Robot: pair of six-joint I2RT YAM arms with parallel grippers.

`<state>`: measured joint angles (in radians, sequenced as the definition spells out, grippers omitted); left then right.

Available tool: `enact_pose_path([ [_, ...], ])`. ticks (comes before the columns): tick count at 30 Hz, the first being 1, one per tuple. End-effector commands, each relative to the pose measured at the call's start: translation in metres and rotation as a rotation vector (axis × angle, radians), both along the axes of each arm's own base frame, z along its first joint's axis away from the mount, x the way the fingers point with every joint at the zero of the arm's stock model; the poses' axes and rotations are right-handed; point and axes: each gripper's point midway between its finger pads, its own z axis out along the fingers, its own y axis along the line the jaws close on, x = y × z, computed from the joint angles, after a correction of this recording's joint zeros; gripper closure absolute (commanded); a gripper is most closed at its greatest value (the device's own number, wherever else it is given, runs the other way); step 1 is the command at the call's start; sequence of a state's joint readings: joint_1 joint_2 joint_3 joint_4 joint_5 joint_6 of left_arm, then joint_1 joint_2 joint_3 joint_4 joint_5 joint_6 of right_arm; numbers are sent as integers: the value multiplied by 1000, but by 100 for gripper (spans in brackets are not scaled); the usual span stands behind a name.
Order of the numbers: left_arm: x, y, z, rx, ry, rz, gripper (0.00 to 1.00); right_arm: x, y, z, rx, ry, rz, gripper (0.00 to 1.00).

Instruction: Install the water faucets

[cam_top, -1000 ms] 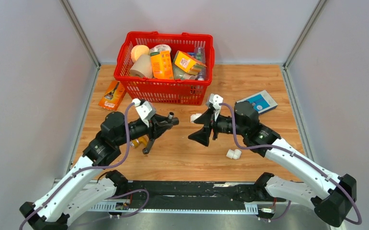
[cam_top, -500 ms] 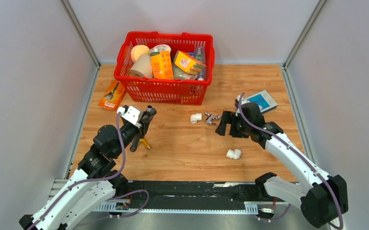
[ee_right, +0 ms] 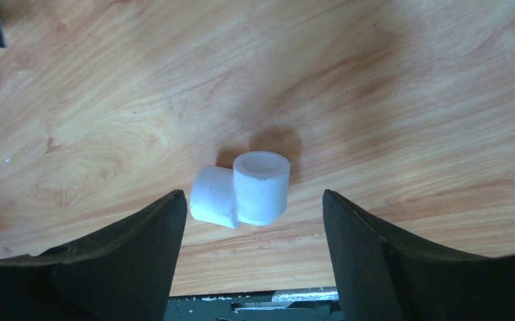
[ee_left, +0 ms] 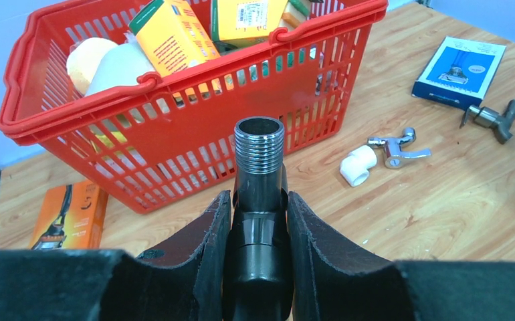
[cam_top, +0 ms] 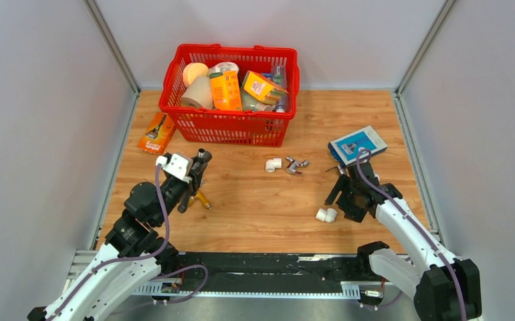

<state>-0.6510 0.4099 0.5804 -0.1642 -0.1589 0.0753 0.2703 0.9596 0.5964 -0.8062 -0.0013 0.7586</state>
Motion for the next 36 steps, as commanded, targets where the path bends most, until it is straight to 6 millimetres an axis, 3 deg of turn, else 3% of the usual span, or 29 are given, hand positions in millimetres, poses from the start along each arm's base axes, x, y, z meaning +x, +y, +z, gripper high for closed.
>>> enact_pose_path([
  [1,1,4,32,-49,-109,15,100,-8,4,-14,60,57,-93,25],
  [7,0,5,31,-49,-111,15,100,7,26,-11,196,16,-129,34],
  [15,0,4,32,-52,-113,12,100,5,37,-23,243,58,-103,39],
  [20,1,4,29,-47,-110,15,100,4,41,-31,255,65,-82,54],
  [24,1,2,28,-45,-110,5,100,9,45,-33,234,38,-11,75],
  [26,1,0,27,-42,-108,-3,100,17,47,-28,194,1,42,83],
  [30,2,-1,26,-38,-105,-6,100,47,63,1,74,-139,192,100],
  [36,4,1,23,-34,-100,11,100,80,92,39,-234,-353,378,100],
])
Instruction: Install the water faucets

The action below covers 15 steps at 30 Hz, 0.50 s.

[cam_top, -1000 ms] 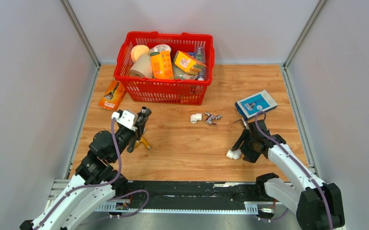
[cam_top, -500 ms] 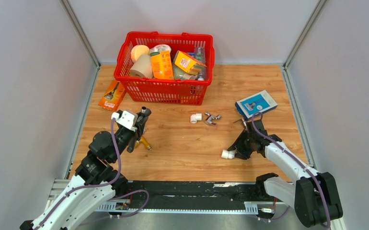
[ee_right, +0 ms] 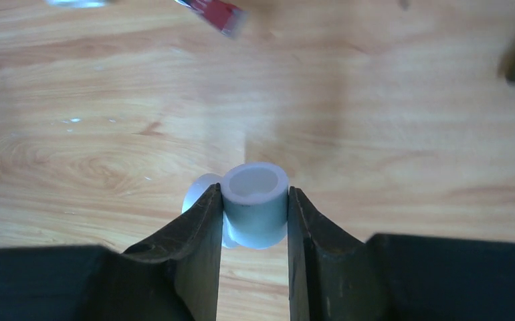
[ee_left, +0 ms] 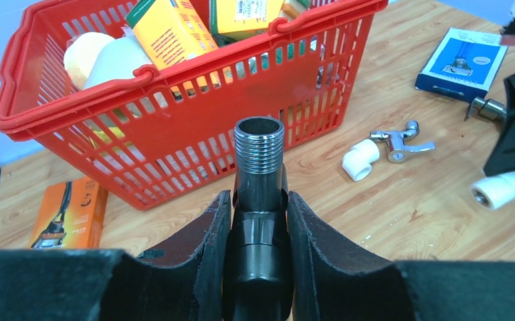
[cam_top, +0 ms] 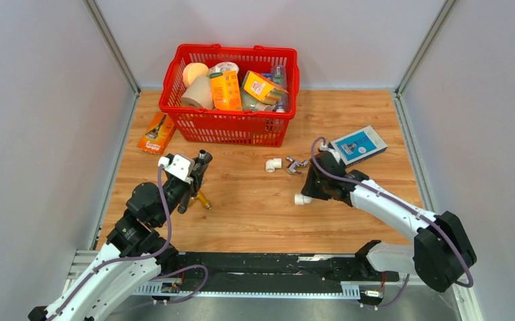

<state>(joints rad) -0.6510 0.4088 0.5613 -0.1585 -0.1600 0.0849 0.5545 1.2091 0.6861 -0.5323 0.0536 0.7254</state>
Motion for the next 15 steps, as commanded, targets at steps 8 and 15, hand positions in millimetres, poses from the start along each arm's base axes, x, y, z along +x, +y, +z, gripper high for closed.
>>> enact_pose_path([
  [8,10,13,26,-46,-102,89,100,59,45,61,-715,-525,227,100],
  [15,13,30,28,-66,-112,182,100,45,88,49,-892,-620,353,100],
])
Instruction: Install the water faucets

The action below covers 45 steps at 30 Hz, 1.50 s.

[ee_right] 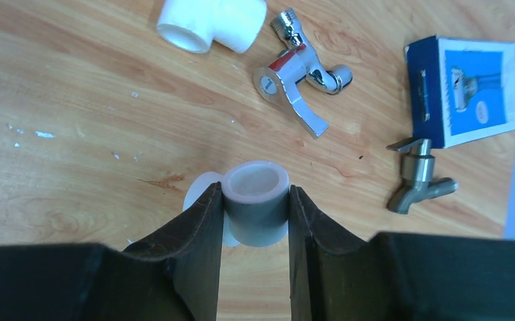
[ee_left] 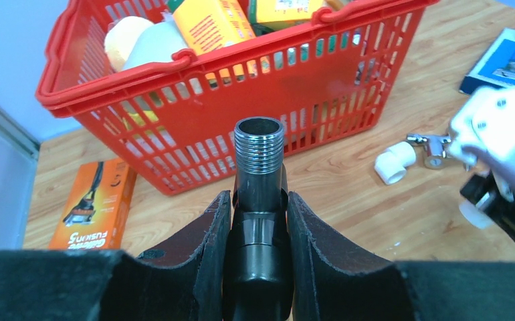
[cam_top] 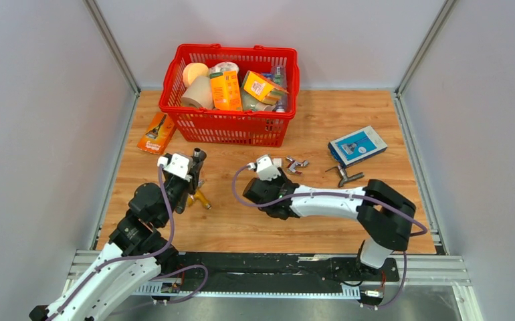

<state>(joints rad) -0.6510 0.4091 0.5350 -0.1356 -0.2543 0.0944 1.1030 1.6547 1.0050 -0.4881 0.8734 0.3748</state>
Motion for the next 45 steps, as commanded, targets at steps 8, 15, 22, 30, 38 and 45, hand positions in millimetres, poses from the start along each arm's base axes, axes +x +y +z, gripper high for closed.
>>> enact_pose_path([
  [8,5,43,40,-108,-139,227,100,-11,31,4,-253,-200,95,100],
  [15,4,45,39,-105,-141,234,100,-24,47,-12,-308,-171,175,87],
  [22,3,43,39,-104,-144,220,100,-35,67,3,-200,-95,270,43],
  [30,3,38,39,-101,-144,191,100,-57,87,9,-105,96,416,19],
  [38,0,22,41,-96,-148,102,100,-70,65,25,17,395,520,15],
  [45,-2,6,38,-72,-136,14,100,-60,44,28,21,526,601,17],
])
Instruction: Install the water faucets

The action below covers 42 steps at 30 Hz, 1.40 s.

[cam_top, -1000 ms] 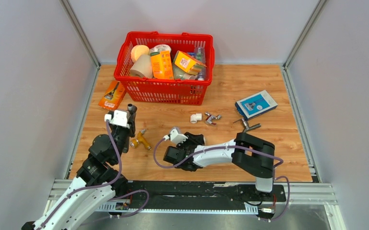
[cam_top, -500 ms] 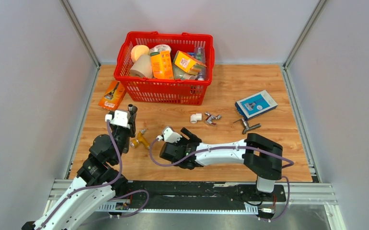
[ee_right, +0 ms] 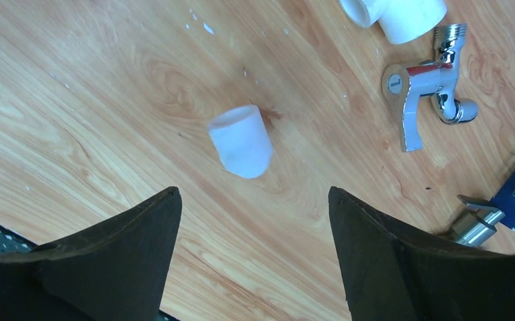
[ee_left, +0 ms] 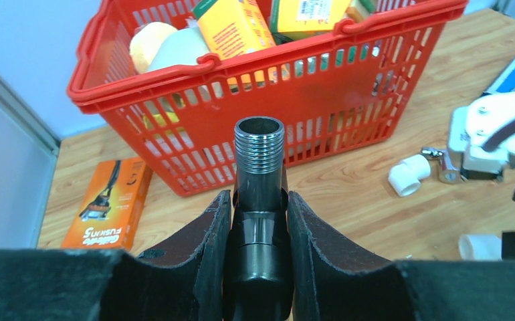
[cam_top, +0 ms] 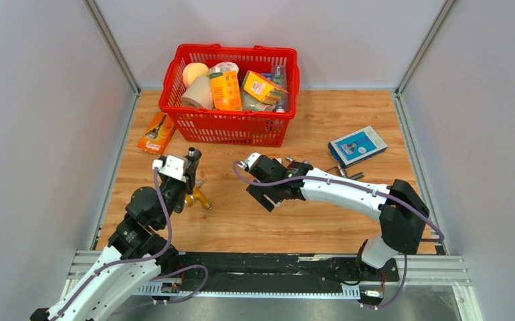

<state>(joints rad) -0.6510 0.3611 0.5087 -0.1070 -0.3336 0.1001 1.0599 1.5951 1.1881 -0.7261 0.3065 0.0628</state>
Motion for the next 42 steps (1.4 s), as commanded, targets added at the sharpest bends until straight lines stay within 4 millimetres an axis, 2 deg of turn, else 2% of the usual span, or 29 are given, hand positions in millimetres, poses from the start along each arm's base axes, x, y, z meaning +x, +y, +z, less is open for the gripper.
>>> enact_pose_path([
  [1,-3,-13,32,-40,-96,-78,100,-14,2,6,-10,120,177,18],
  [3,-3,-16,32,-34,-96,-91,100,-13,2,3,-26,133,203,19],
  [7,-3,-18,29,-25,-90,-105,100,3,-2,-6,-58,135,177,24],
  [16,-4,-20,30,-26,-92,-113,100,16,8,-24,-85,158,191,39],
  [26,-5,-21,31,-24,-96,-123,100,14,6,-49,-125,216,200,47],
  [34,-6,-21,32,-26,-97,-128,100,13,4,-57,-142,237,199,51],
  [36,-5,-22,31,-21,-96,-130,100,13,4,-56,-137,235,197,63],
  [40,-10,-30,32,-13,-103,-183,100,12,6,-45,-103,237,201,95],
  [41,-12,-34,31,0,-105,-211,100,12,6,-40,-88,235,199,100],
  [42,-17,-43,31,9,-110,-272,100,12,6,-33,-62,233,200,100],
])
